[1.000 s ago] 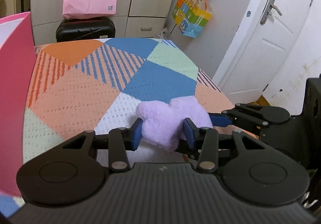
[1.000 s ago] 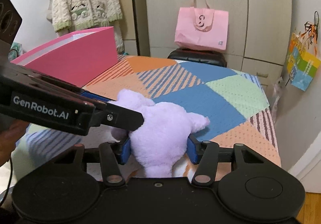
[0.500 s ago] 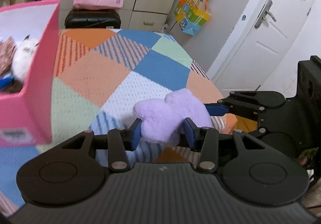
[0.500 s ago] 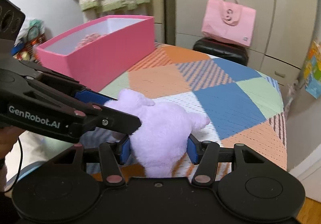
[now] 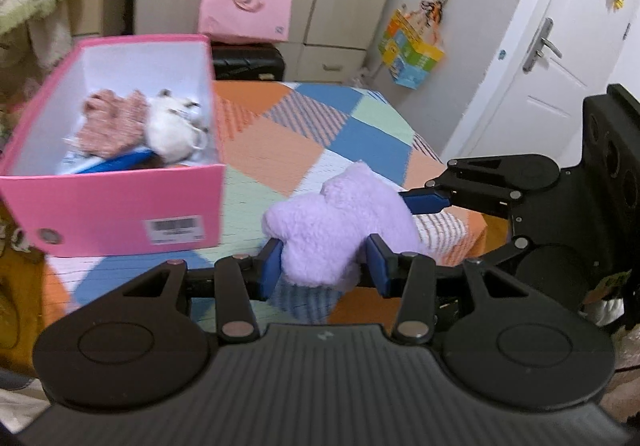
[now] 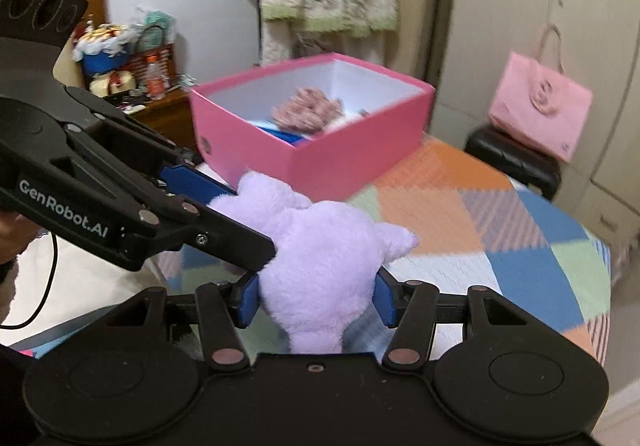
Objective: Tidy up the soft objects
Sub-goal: 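Lift and carry the lavender plush over the pink box with both grippers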
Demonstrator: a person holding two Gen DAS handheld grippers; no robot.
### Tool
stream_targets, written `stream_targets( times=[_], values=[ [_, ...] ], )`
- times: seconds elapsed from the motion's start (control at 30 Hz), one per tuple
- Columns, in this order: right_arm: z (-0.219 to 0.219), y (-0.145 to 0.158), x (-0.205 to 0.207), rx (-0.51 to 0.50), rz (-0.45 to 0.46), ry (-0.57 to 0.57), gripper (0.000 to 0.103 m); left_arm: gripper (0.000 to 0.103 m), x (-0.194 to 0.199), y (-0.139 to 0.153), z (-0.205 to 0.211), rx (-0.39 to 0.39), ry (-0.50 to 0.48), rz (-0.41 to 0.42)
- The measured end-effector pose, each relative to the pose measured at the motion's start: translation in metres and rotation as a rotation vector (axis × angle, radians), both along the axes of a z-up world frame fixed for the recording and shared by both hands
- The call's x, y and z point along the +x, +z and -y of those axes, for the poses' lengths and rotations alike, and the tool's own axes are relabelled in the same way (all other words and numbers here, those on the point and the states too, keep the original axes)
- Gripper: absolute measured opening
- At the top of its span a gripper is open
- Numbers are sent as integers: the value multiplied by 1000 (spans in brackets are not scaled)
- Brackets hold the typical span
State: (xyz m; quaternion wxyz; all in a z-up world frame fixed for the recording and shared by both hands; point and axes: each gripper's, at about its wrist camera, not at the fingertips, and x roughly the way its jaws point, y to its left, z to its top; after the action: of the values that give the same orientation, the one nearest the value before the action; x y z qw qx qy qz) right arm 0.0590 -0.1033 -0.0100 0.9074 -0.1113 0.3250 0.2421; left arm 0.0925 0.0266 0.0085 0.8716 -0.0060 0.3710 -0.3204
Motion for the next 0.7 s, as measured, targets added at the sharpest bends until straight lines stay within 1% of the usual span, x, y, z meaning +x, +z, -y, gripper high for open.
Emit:
stream_targets(
  times=[0.1, 0.2, 0.27, 0.37, 0.5, 0.7],
  values=[
    [-13, 7, 6, 12, -3, 40, 62, 43, 0, 7, -13, 23, 41, 7],
    [-24, 12, 14, 16, -14, 72, 62, 43, 4, 16, -23, 58, 55, 23],
    [-31, 16, 19, 12, -1, 86, 62, 43, 7, 23, -29, 63, 64, 36],
    [-39, 26, 28, 20, 24, 100, 62, 43, 15, 32, -38, 54, 80, 61],
    [-43, 36, 49, 51, 33, 100, 62, 43, 33, 40, -47, 40, 111, 106],
    [-48, 45, 96, 93, 46, 103, 62, 43, 75, 50, -53, 19, 155, 130]
  ],
)
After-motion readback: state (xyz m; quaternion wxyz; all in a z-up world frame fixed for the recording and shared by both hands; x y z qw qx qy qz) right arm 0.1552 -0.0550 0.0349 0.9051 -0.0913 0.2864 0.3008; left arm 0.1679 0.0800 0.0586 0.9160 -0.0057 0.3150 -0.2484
